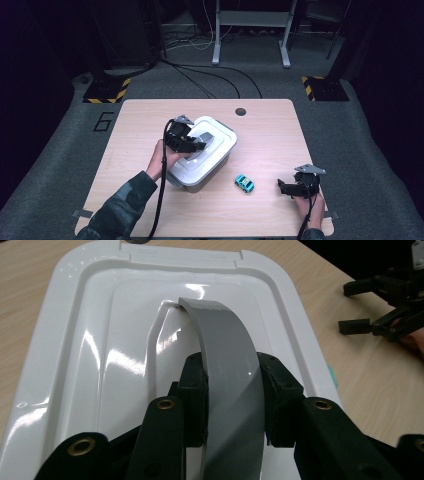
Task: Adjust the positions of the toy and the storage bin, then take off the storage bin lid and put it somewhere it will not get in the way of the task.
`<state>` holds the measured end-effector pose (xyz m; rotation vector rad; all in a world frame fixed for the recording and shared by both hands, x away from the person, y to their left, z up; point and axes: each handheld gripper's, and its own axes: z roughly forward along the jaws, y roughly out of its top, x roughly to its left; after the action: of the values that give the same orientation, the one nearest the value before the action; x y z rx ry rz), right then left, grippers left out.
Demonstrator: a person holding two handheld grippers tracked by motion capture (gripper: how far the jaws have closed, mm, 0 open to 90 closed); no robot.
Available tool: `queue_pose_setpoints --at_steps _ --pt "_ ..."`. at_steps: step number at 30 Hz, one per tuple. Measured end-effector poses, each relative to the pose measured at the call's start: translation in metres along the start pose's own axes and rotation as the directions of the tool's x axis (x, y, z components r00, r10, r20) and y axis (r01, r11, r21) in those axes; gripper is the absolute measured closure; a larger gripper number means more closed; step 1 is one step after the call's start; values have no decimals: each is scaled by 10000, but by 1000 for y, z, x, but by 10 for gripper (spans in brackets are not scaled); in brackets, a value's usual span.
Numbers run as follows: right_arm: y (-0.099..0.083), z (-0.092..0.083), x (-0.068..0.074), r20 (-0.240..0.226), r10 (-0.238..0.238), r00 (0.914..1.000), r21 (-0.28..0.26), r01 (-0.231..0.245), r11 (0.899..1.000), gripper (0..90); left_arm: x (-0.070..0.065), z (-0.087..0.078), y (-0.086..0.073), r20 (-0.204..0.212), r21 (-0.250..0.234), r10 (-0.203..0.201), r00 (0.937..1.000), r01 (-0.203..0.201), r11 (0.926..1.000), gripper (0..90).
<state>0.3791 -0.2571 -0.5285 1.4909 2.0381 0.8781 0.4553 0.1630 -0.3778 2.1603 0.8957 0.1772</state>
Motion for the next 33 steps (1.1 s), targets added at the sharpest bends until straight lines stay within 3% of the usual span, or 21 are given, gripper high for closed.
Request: queue_pose_setpoints --at_steps 2,3,6,9,13,15,21,30,33 --pt "0 0 0 2 2 10000 1 -2 10000 35 -4 0 3 -568 169 420 9975 -411 9990 626" --pt "0 0 0 6 5 10000 -2 -5 10000 35 -8 0 6 -968 227 705 9928 -686 9974 579" --pt "0 0 0 7 6 10000 -3 -6 10000 35 -11 1 7 -1247 203 860 9885 -841 9963 508" --pt "0 0 0 5 -5 10000 1 5 10000 35 -16 5 7 -1602 280 1139 9805 -1108 9934 547" --pt "0 0 0 4 -1 10000 -5 1 10000 35 -19 6 6 -1542 234 1256 9800 -1235 9921 629" --pt "0 0 0 3 2 10000 -5 -2 10000 35 -21 7 6 -1659 248 1455 9754 -1434 9894 643" --pt "0 0 0 -3 10 10000 -7 -10 10000 36 -18 5 5 -1457 79 1267 9812 -1269 9919 656" --pt "0 0 0 -6 -7 10000 0 7 10000 36 -19 -3 6 -1374 -62 1266 9824 -1286 9917 667" --pt "0 0 0 -6 -6 10000 1 6 10000 36 -19 -10 8 -1466 -137 1336 9801 -1370 9905 667"
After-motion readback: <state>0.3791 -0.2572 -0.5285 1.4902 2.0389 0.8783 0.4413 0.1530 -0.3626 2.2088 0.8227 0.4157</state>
